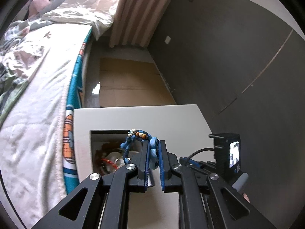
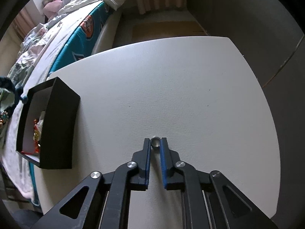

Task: Organize jewelry
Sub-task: 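Drop the blue figure into the box with the left tool while the right tool grasps the small silver ring, then carry the small silver ring into the black box and open the right tool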

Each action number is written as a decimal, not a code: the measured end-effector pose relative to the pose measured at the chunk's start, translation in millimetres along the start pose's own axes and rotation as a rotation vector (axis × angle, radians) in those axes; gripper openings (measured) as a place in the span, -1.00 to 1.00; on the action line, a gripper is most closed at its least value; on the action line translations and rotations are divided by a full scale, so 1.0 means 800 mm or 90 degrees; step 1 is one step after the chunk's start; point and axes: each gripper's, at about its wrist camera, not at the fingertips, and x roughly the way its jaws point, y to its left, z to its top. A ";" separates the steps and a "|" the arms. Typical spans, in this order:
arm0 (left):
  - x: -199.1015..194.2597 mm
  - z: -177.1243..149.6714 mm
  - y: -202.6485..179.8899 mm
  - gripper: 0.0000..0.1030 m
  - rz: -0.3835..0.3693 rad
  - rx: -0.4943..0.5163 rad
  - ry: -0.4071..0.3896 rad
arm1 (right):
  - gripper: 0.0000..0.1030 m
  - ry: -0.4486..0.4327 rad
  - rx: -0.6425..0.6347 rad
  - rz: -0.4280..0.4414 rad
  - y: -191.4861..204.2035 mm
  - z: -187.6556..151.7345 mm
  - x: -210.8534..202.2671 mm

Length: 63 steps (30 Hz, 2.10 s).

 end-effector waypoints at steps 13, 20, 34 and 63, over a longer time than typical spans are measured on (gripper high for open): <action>0.036 -0.003 0.041 -0.82 0.026 -0.045 0.058 | -0.89 -0.047 0.076 0.132 -0.016 -0.003 -0.041; 0.036 0.001 0.054 0.03 0.009 -0.072 0.060 | -0.60 -0.027 0.042 0.038 -0.002 0.007 -0.018; 0.022 0.006 0.061 0.35 0.007 -0.087 0.032 | -0.33 -0.017 -0.003 -0.011 0.007 0.010 0.010; -0.052 0.017 0.085 0.35 0.091 -0.073 -0.059 | -0.54 -0.100 -0.126 0.239 0.135 0.056 -0.094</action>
